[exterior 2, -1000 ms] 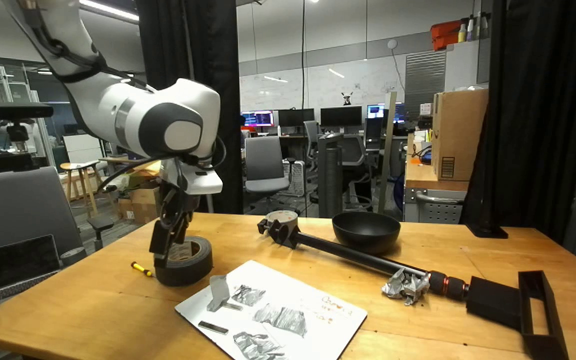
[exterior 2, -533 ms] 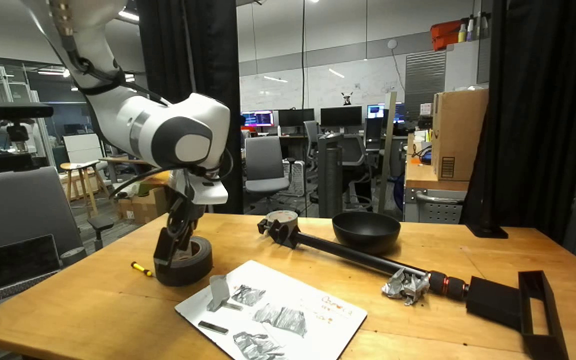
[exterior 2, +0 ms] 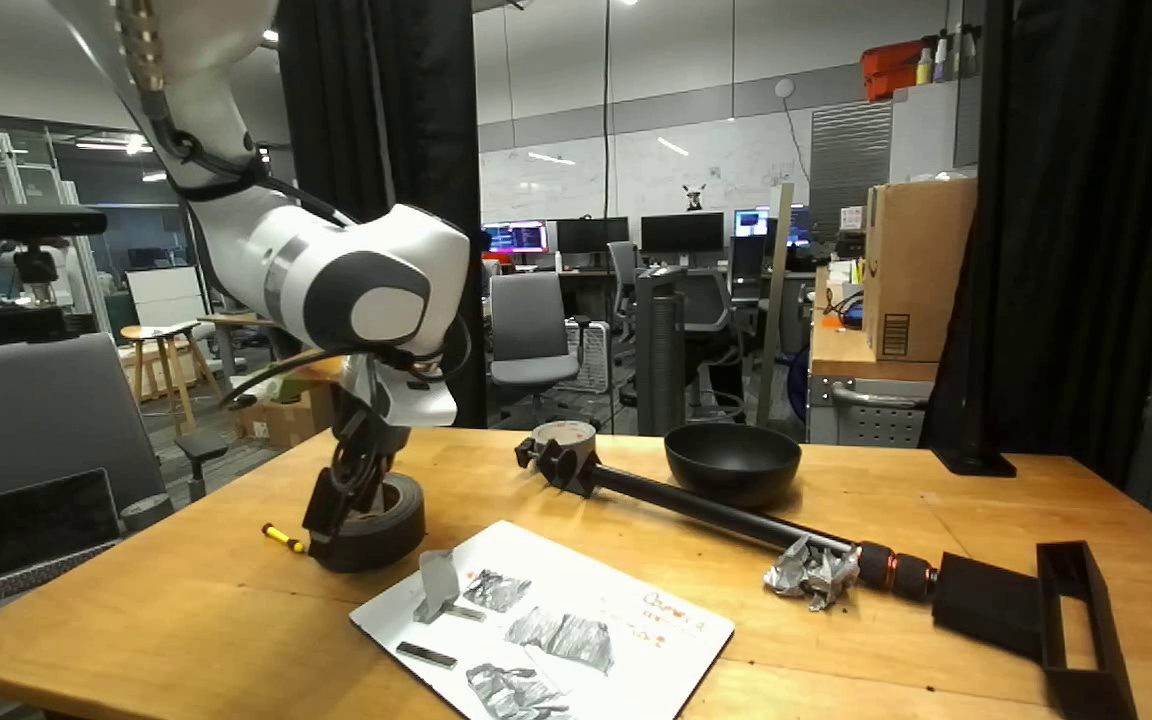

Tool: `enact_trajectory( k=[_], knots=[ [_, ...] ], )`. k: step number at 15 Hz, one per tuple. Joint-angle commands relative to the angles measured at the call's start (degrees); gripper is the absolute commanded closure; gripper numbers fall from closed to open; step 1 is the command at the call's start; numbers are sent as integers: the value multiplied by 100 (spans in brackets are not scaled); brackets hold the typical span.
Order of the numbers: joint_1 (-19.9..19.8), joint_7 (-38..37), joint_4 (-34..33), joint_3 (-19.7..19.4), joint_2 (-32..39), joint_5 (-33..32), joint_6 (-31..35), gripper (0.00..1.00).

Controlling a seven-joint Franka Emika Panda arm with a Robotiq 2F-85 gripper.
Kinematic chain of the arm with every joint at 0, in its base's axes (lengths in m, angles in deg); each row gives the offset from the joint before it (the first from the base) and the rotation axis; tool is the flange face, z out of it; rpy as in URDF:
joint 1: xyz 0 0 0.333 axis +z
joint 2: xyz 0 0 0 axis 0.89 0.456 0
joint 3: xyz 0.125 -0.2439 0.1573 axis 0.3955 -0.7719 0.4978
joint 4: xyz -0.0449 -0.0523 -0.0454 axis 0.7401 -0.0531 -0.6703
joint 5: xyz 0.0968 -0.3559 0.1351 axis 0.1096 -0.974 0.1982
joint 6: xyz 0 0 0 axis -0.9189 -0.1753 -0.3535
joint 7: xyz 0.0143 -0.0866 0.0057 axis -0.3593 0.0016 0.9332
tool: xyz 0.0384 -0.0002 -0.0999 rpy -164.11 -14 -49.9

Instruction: Put the gray tape in the black bowl

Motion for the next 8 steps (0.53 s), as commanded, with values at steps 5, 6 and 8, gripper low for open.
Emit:
enact_trajectory(
  k=[5,6,8],
  knots=[
    [133,264,-111,-93,164,150,119,34],
    [135,283,-114,-91,165,151,118,42],
    [139,314,-119,-89,165,147,113,58]
  ],
)
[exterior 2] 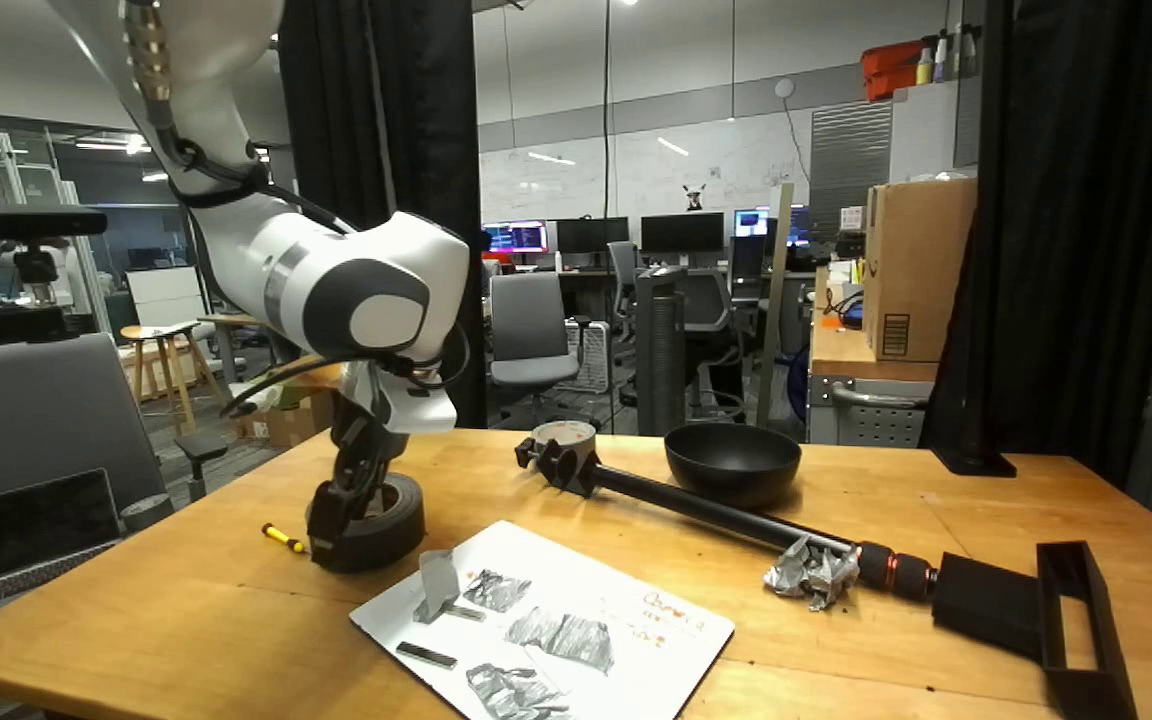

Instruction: Put the gray tape in the black bowl

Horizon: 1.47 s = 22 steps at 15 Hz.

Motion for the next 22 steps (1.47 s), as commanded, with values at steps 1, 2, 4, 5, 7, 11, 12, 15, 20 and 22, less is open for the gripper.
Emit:
enact_trajectory(
  k=[1,2,4,5,7,11,12,15,20,22],
  knots=[
    [118,175,-124,-89,87,121,86,65],
    [120,185,-130,-88,84,121,86,73],
    [127,202,-144,-86,91,120,90,87],
    [131,204,-149,-86,94,119,92,89],
    [122,229,-136,-94,90,116,87,84],
    [93,302,-119,-110,7,114,0,84],
    [50,416,-140,-125,-94,92,-233,84],
    [-65,754,-146,-252,-491,-20,-891,84],
    [-253,795,-300,-670,-1373,-521,-2022,84],
    [-365,743,-500,-809,-1688,-777,-2488,84]
  ],
)
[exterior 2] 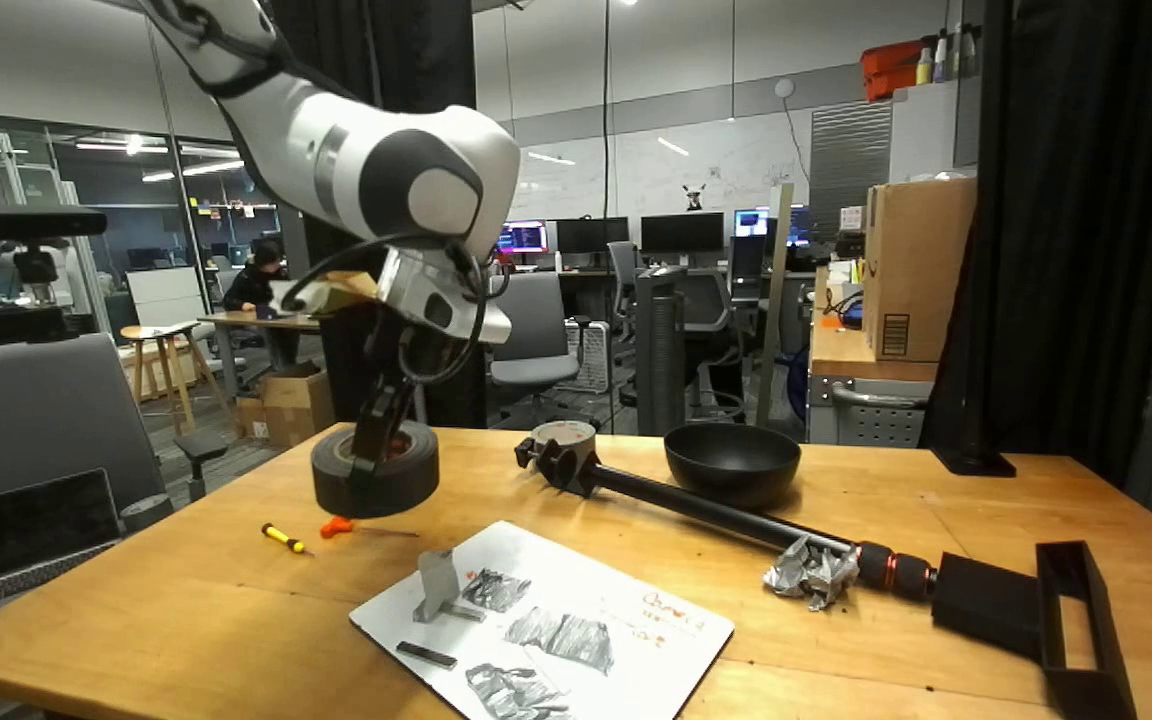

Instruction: Put the gray tape in the black bowl

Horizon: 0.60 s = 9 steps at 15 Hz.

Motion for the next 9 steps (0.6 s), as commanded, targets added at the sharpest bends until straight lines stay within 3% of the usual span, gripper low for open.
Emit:
enact_trajectory(
  k=[1,4,9],
  knots=[
    [-200,-28,-344,-228,-744,-398,-894,84],
    [-448,-116,-818,-393,-983,-810,-1459,84],
    [-830,-88,-1804,-580,-864,-1517,-1811,84]
  ],
)
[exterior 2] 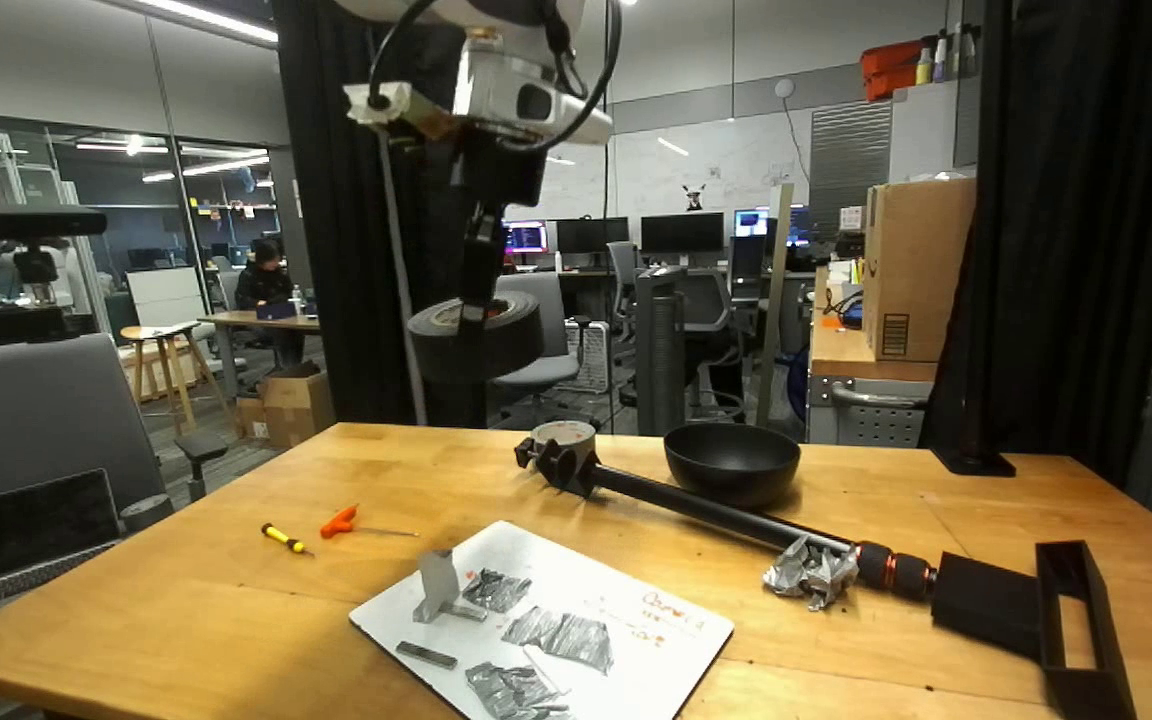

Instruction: Put the gray tape in the black bowl

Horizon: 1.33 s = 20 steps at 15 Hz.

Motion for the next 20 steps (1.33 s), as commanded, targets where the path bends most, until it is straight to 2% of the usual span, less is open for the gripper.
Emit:
enact_trajectory(
  k=[1,6,13,20],
  knots=[
    [-194,-36,-889,-88,201,-400,-379,84],
    [-278,-108,-1942,-144,926,-697,-373,84],
    [-247,-165,-3438,-390,2461,-838,-249,84],
    [-404,-64,-4213,-856,3624,-673,-154,84]
  ],
)
